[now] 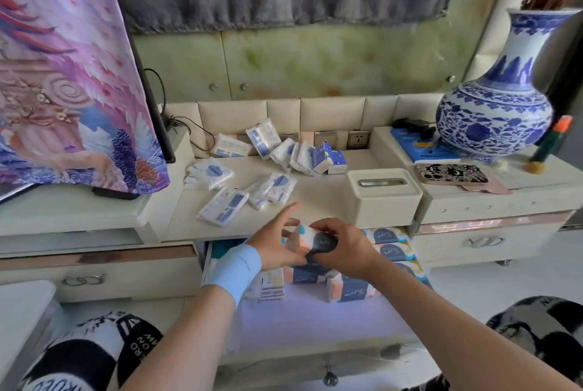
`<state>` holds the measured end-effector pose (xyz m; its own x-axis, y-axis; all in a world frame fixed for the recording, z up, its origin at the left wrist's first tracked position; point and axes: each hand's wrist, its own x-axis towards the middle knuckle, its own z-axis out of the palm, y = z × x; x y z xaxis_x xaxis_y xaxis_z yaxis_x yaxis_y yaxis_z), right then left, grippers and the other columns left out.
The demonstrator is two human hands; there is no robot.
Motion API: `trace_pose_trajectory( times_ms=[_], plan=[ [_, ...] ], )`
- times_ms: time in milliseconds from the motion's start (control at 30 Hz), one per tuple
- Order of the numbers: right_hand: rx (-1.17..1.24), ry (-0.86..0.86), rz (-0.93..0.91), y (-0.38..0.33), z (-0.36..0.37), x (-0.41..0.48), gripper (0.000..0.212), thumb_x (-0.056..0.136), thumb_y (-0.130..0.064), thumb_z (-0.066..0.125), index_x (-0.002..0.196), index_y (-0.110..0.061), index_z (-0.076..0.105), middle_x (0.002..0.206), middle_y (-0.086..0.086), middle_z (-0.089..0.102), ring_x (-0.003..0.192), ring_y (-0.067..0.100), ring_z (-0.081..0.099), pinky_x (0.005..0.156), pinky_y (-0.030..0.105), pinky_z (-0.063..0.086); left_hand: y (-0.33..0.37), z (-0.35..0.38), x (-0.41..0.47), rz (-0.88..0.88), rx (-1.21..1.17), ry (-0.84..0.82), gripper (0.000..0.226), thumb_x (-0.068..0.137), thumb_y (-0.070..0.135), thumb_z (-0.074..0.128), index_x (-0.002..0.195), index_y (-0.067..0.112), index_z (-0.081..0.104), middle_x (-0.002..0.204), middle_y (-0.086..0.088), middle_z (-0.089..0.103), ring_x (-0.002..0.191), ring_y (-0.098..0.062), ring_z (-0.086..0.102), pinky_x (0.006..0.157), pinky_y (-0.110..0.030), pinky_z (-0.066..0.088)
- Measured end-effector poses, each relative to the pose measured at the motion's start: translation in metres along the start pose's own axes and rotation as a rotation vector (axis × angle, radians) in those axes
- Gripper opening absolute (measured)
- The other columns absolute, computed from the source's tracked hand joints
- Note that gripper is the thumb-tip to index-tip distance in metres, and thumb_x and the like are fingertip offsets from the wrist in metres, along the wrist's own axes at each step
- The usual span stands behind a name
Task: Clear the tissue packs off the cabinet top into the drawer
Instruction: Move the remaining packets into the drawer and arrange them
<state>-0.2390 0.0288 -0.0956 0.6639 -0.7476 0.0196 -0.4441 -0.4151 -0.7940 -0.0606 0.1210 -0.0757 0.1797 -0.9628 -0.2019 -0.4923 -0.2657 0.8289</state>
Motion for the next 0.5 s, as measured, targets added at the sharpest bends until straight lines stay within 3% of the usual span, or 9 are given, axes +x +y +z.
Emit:
trace_pose_trajectory(
  times_ms=[67,167,267,367,500],
  plan=[
    [-0.012,-0.007,-0.021,-0.001,0.007,0.0,0.061,0.063,-0.021,0.087,0.119,-0.032,0.064,0.106,-0.015,0.065,0.095,0.002,0.061,0.076,0.001,0.041,-0.002,0.01,0.0,0.0,0.13,-0.006,0.088,0.068,0.025,0.08,0.141,0.046,0.035,0.116,0.004,0.055,0.102,-0.016,0.058,0.088,-0.029,0.053],
    [-0.05,-0.068,-0.014,0.005,0.015,0.001,0.069,0.063,-0.026,0.087,0.124,-0.038,0.056,0.107,-0.019,0.064,0.097,0.003,0.06,0.075,0.003,0.042,-0.015,0.012,-0.004,-0.053,0.234,0.034,0.063,0.073,0.03,0.076,0.129,0.036,0.049,0.108,0.005,0.062,0.095,-0.017,0.059,0.081,-0.026,0.048],
    [-0.218,-0.186,0.088,0.015,0.018,0.003,0.069,0.065,-0.035,0.086,0.125,-0.038,0.052,0.113,-0.014,0.059,0.103,0.012,0.058,0.082,0.02,0.049,-0.036,0.017,-0.004,-0.119,0.209,0.027,0.063,0.074,0.032,0.076,0.13,0.035,0.049,0.121,0.005,0.06,0.101,-0.015,0.058,0.088,-0.027,0.049],
    [-0.365,-0.357,0.147,0.029,0.026,0.001,0.057,0.069,-0.034,0.084,0.118,-0.034,0.054,0.108,-0.009,0.06,0.095,0.014,0.058,0.073,0.022,0.05,-0.054,0.027,-0.002,-0.177,0.257,-0.075,0.066,0.07,0.034,0.08,0.128,0.035,0.048,0.128,0.008,0.055,0.108,-0.014,0.057,0.095,-0.031,0.049],
    [-0.535,-0.337,0.079,0.05,0.048,-0.005,0.045,0.074,-0.036,0.079,0.112,-0.033,0.054,0.111,-0.008,0.063,0.096,0.015,0.059,0.082,0.027,0.048,-0.074,0.039,0.003,-0.137,0.66,-0.168,0.072,0.069,0.033,0.08,0.132,0.036,0.046,0.13,0.003,0.052,0.12,-0.022,0.047,0.099,-0.038,0.045]
  ],
)
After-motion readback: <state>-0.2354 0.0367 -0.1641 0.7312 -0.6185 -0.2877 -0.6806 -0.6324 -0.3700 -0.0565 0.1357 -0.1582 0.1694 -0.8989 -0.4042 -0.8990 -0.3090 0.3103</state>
